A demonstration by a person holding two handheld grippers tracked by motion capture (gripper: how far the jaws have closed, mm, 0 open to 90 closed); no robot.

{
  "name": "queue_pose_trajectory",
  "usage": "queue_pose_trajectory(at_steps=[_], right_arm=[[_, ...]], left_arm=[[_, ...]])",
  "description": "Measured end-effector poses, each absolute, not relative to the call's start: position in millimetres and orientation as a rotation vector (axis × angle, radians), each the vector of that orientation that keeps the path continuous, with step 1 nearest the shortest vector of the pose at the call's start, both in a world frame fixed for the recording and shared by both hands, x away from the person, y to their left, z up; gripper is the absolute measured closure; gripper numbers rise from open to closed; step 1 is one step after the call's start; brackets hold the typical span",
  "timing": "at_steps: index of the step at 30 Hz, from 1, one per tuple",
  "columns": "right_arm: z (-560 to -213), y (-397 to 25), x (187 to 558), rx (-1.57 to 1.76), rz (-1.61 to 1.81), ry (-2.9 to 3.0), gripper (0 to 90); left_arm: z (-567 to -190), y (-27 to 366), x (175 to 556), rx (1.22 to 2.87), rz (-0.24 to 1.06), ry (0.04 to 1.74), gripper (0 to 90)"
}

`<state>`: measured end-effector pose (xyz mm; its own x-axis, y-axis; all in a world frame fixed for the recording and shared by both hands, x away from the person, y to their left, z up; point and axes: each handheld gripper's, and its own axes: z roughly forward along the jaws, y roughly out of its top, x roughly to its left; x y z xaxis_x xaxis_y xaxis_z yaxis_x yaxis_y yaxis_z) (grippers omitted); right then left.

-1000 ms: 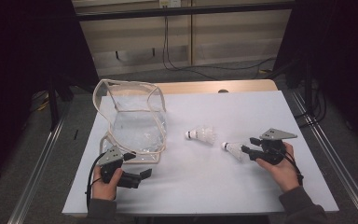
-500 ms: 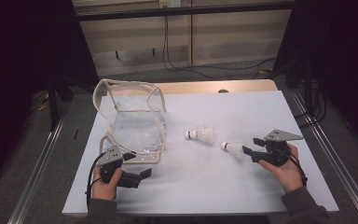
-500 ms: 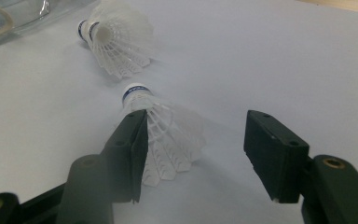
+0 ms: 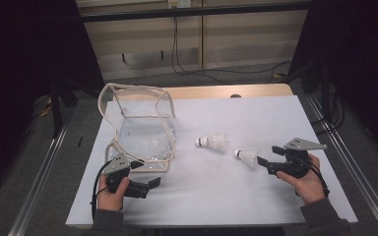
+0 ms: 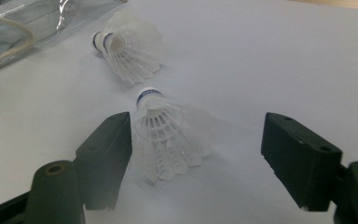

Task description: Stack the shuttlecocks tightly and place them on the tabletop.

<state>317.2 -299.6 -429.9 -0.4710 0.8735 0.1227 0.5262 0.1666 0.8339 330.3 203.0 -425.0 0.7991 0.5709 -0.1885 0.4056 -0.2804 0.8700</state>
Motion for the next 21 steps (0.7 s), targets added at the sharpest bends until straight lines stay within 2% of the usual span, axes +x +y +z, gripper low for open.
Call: queue_pose_trajectory(at_steps=[8,21], right_arm=[[-428,-295,316,1.342,1.27,2.05,15.9],[-433,-280,315,1.324,1.276,2.114,11.8]], left_arm=[[-425,203,331,1.916,0.194,0.735,3.5],[-425,203,330,1.91,0.192,0.738,3.5]])
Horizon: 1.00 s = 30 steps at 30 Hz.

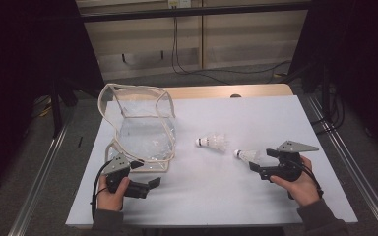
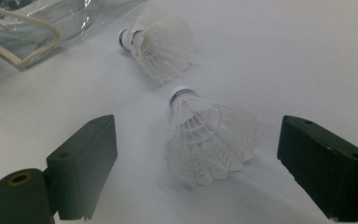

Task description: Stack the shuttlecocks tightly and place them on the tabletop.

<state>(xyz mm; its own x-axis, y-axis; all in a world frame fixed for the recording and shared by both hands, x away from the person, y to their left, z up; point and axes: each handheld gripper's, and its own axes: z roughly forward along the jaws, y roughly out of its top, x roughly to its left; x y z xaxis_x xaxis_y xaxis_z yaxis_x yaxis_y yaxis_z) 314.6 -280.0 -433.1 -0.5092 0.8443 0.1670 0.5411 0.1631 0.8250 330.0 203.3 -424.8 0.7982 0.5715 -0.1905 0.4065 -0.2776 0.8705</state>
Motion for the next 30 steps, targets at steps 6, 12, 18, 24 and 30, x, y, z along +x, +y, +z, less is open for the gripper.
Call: queue_pose_trajectory(at_steps=[6,12,18,24,30], right_arm=[[-437,-278,315,1.329,1.267,2.135,11.6],[-441,-276,315,1.33,1.266,2.139,9.6],[-444,-272,316,1.322,1.26,2.161,17.8],[-446,-269,318,1.32,1.245,2.157,24.3],[-447,-267,320,1.321,1.235,2.156,31.5]], left_arm=[[-425,203,330,1.909,0.19,0.735,3.5],[-425,203,330,1.907,0.19,0.736,3.5],[-425,203,330,1.905,0.19,0.739,3.5],[-425,203,330,1.904,0.192,0.738,3.5],[-425,204,330,1.904,0.197,0.739,3.5]])
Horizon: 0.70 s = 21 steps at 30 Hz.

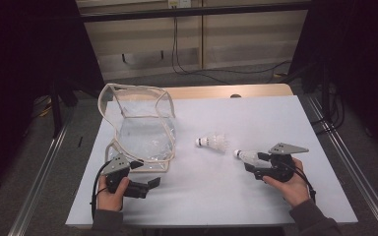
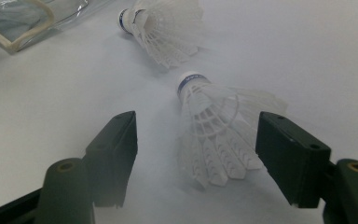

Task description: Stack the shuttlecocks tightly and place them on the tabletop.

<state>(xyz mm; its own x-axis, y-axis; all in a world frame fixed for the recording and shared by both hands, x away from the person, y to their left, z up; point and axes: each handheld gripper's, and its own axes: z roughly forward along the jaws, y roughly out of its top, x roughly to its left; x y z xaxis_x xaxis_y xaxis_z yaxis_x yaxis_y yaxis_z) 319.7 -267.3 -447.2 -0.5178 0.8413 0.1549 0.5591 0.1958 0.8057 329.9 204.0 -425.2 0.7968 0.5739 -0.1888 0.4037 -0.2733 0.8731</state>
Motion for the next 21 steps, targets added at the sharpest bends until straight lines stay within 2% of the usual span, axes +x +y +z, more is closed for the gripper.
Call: queue_pose_trajectory(at_steps=[3,9,21], right_arm=[[-447.7,-267.5,320.6,1.333,1.247,2.146,34.8],[-448.8,-265.6,321.7,1.324,1.255,2.161,47.0],[-453.7,-261.9,327.4,1.309,1.226,2.188,63.1]], left_arm=[[-425.2,204.1,329.9,1.903,0.196,0.739,3.5],[-425.5,203.8,329.8,1.902,0.194,0.744,3.5],[-425.6,204.6,329.6,1.899,0.193,0.744,3.5]])
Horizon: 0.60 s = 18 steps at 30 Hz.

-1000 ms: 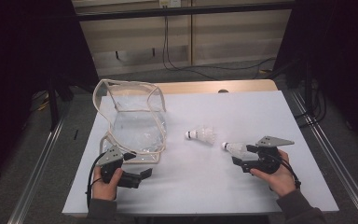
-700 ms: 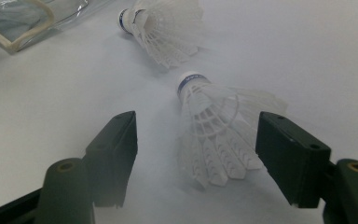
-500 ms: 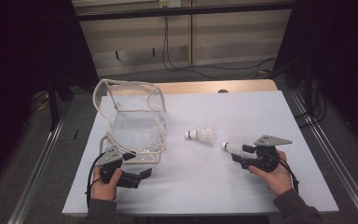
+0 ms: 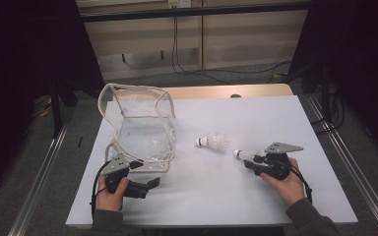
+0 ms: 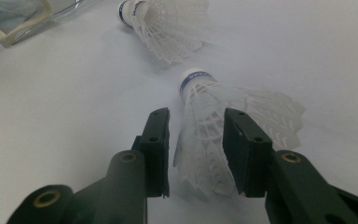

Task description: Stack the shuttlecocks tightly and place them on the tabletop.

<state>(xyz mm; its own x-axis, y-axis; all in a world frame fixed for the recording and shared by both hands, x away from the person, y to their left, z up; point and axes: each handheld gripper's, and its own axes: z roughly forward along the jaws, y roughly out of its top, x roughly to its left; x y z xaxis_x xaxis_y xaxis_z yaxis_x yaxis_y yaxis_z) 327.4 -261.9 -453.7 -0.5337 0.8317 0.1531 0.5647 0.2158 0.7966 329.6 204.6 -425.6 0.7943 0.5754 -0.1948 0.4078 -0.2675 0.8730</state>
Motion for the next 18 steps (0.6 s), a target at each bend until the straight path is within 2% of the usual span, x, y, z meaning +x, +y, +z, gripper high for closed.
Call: queue_pose_trajectory(at_steps=[4,12,18], right_arm=[[-455.8,-261.9,329.5,1.316,1.22,2.194,66.0],[-456.2,-261.3,331.8,1.296,1.224,2.194,77.3],[-456.7,-261.0,333.2,1.289,1.231,2.199,81.1]], left_arm=[[-425.8,204.3,329.7,1.906,0.194,0.743,3.5],[-425.9,204.3,330.0,1.903,0.195,0.742,3.5],[-425.7,204.6,329.8,1.9,0.196,0.744,3.5]])
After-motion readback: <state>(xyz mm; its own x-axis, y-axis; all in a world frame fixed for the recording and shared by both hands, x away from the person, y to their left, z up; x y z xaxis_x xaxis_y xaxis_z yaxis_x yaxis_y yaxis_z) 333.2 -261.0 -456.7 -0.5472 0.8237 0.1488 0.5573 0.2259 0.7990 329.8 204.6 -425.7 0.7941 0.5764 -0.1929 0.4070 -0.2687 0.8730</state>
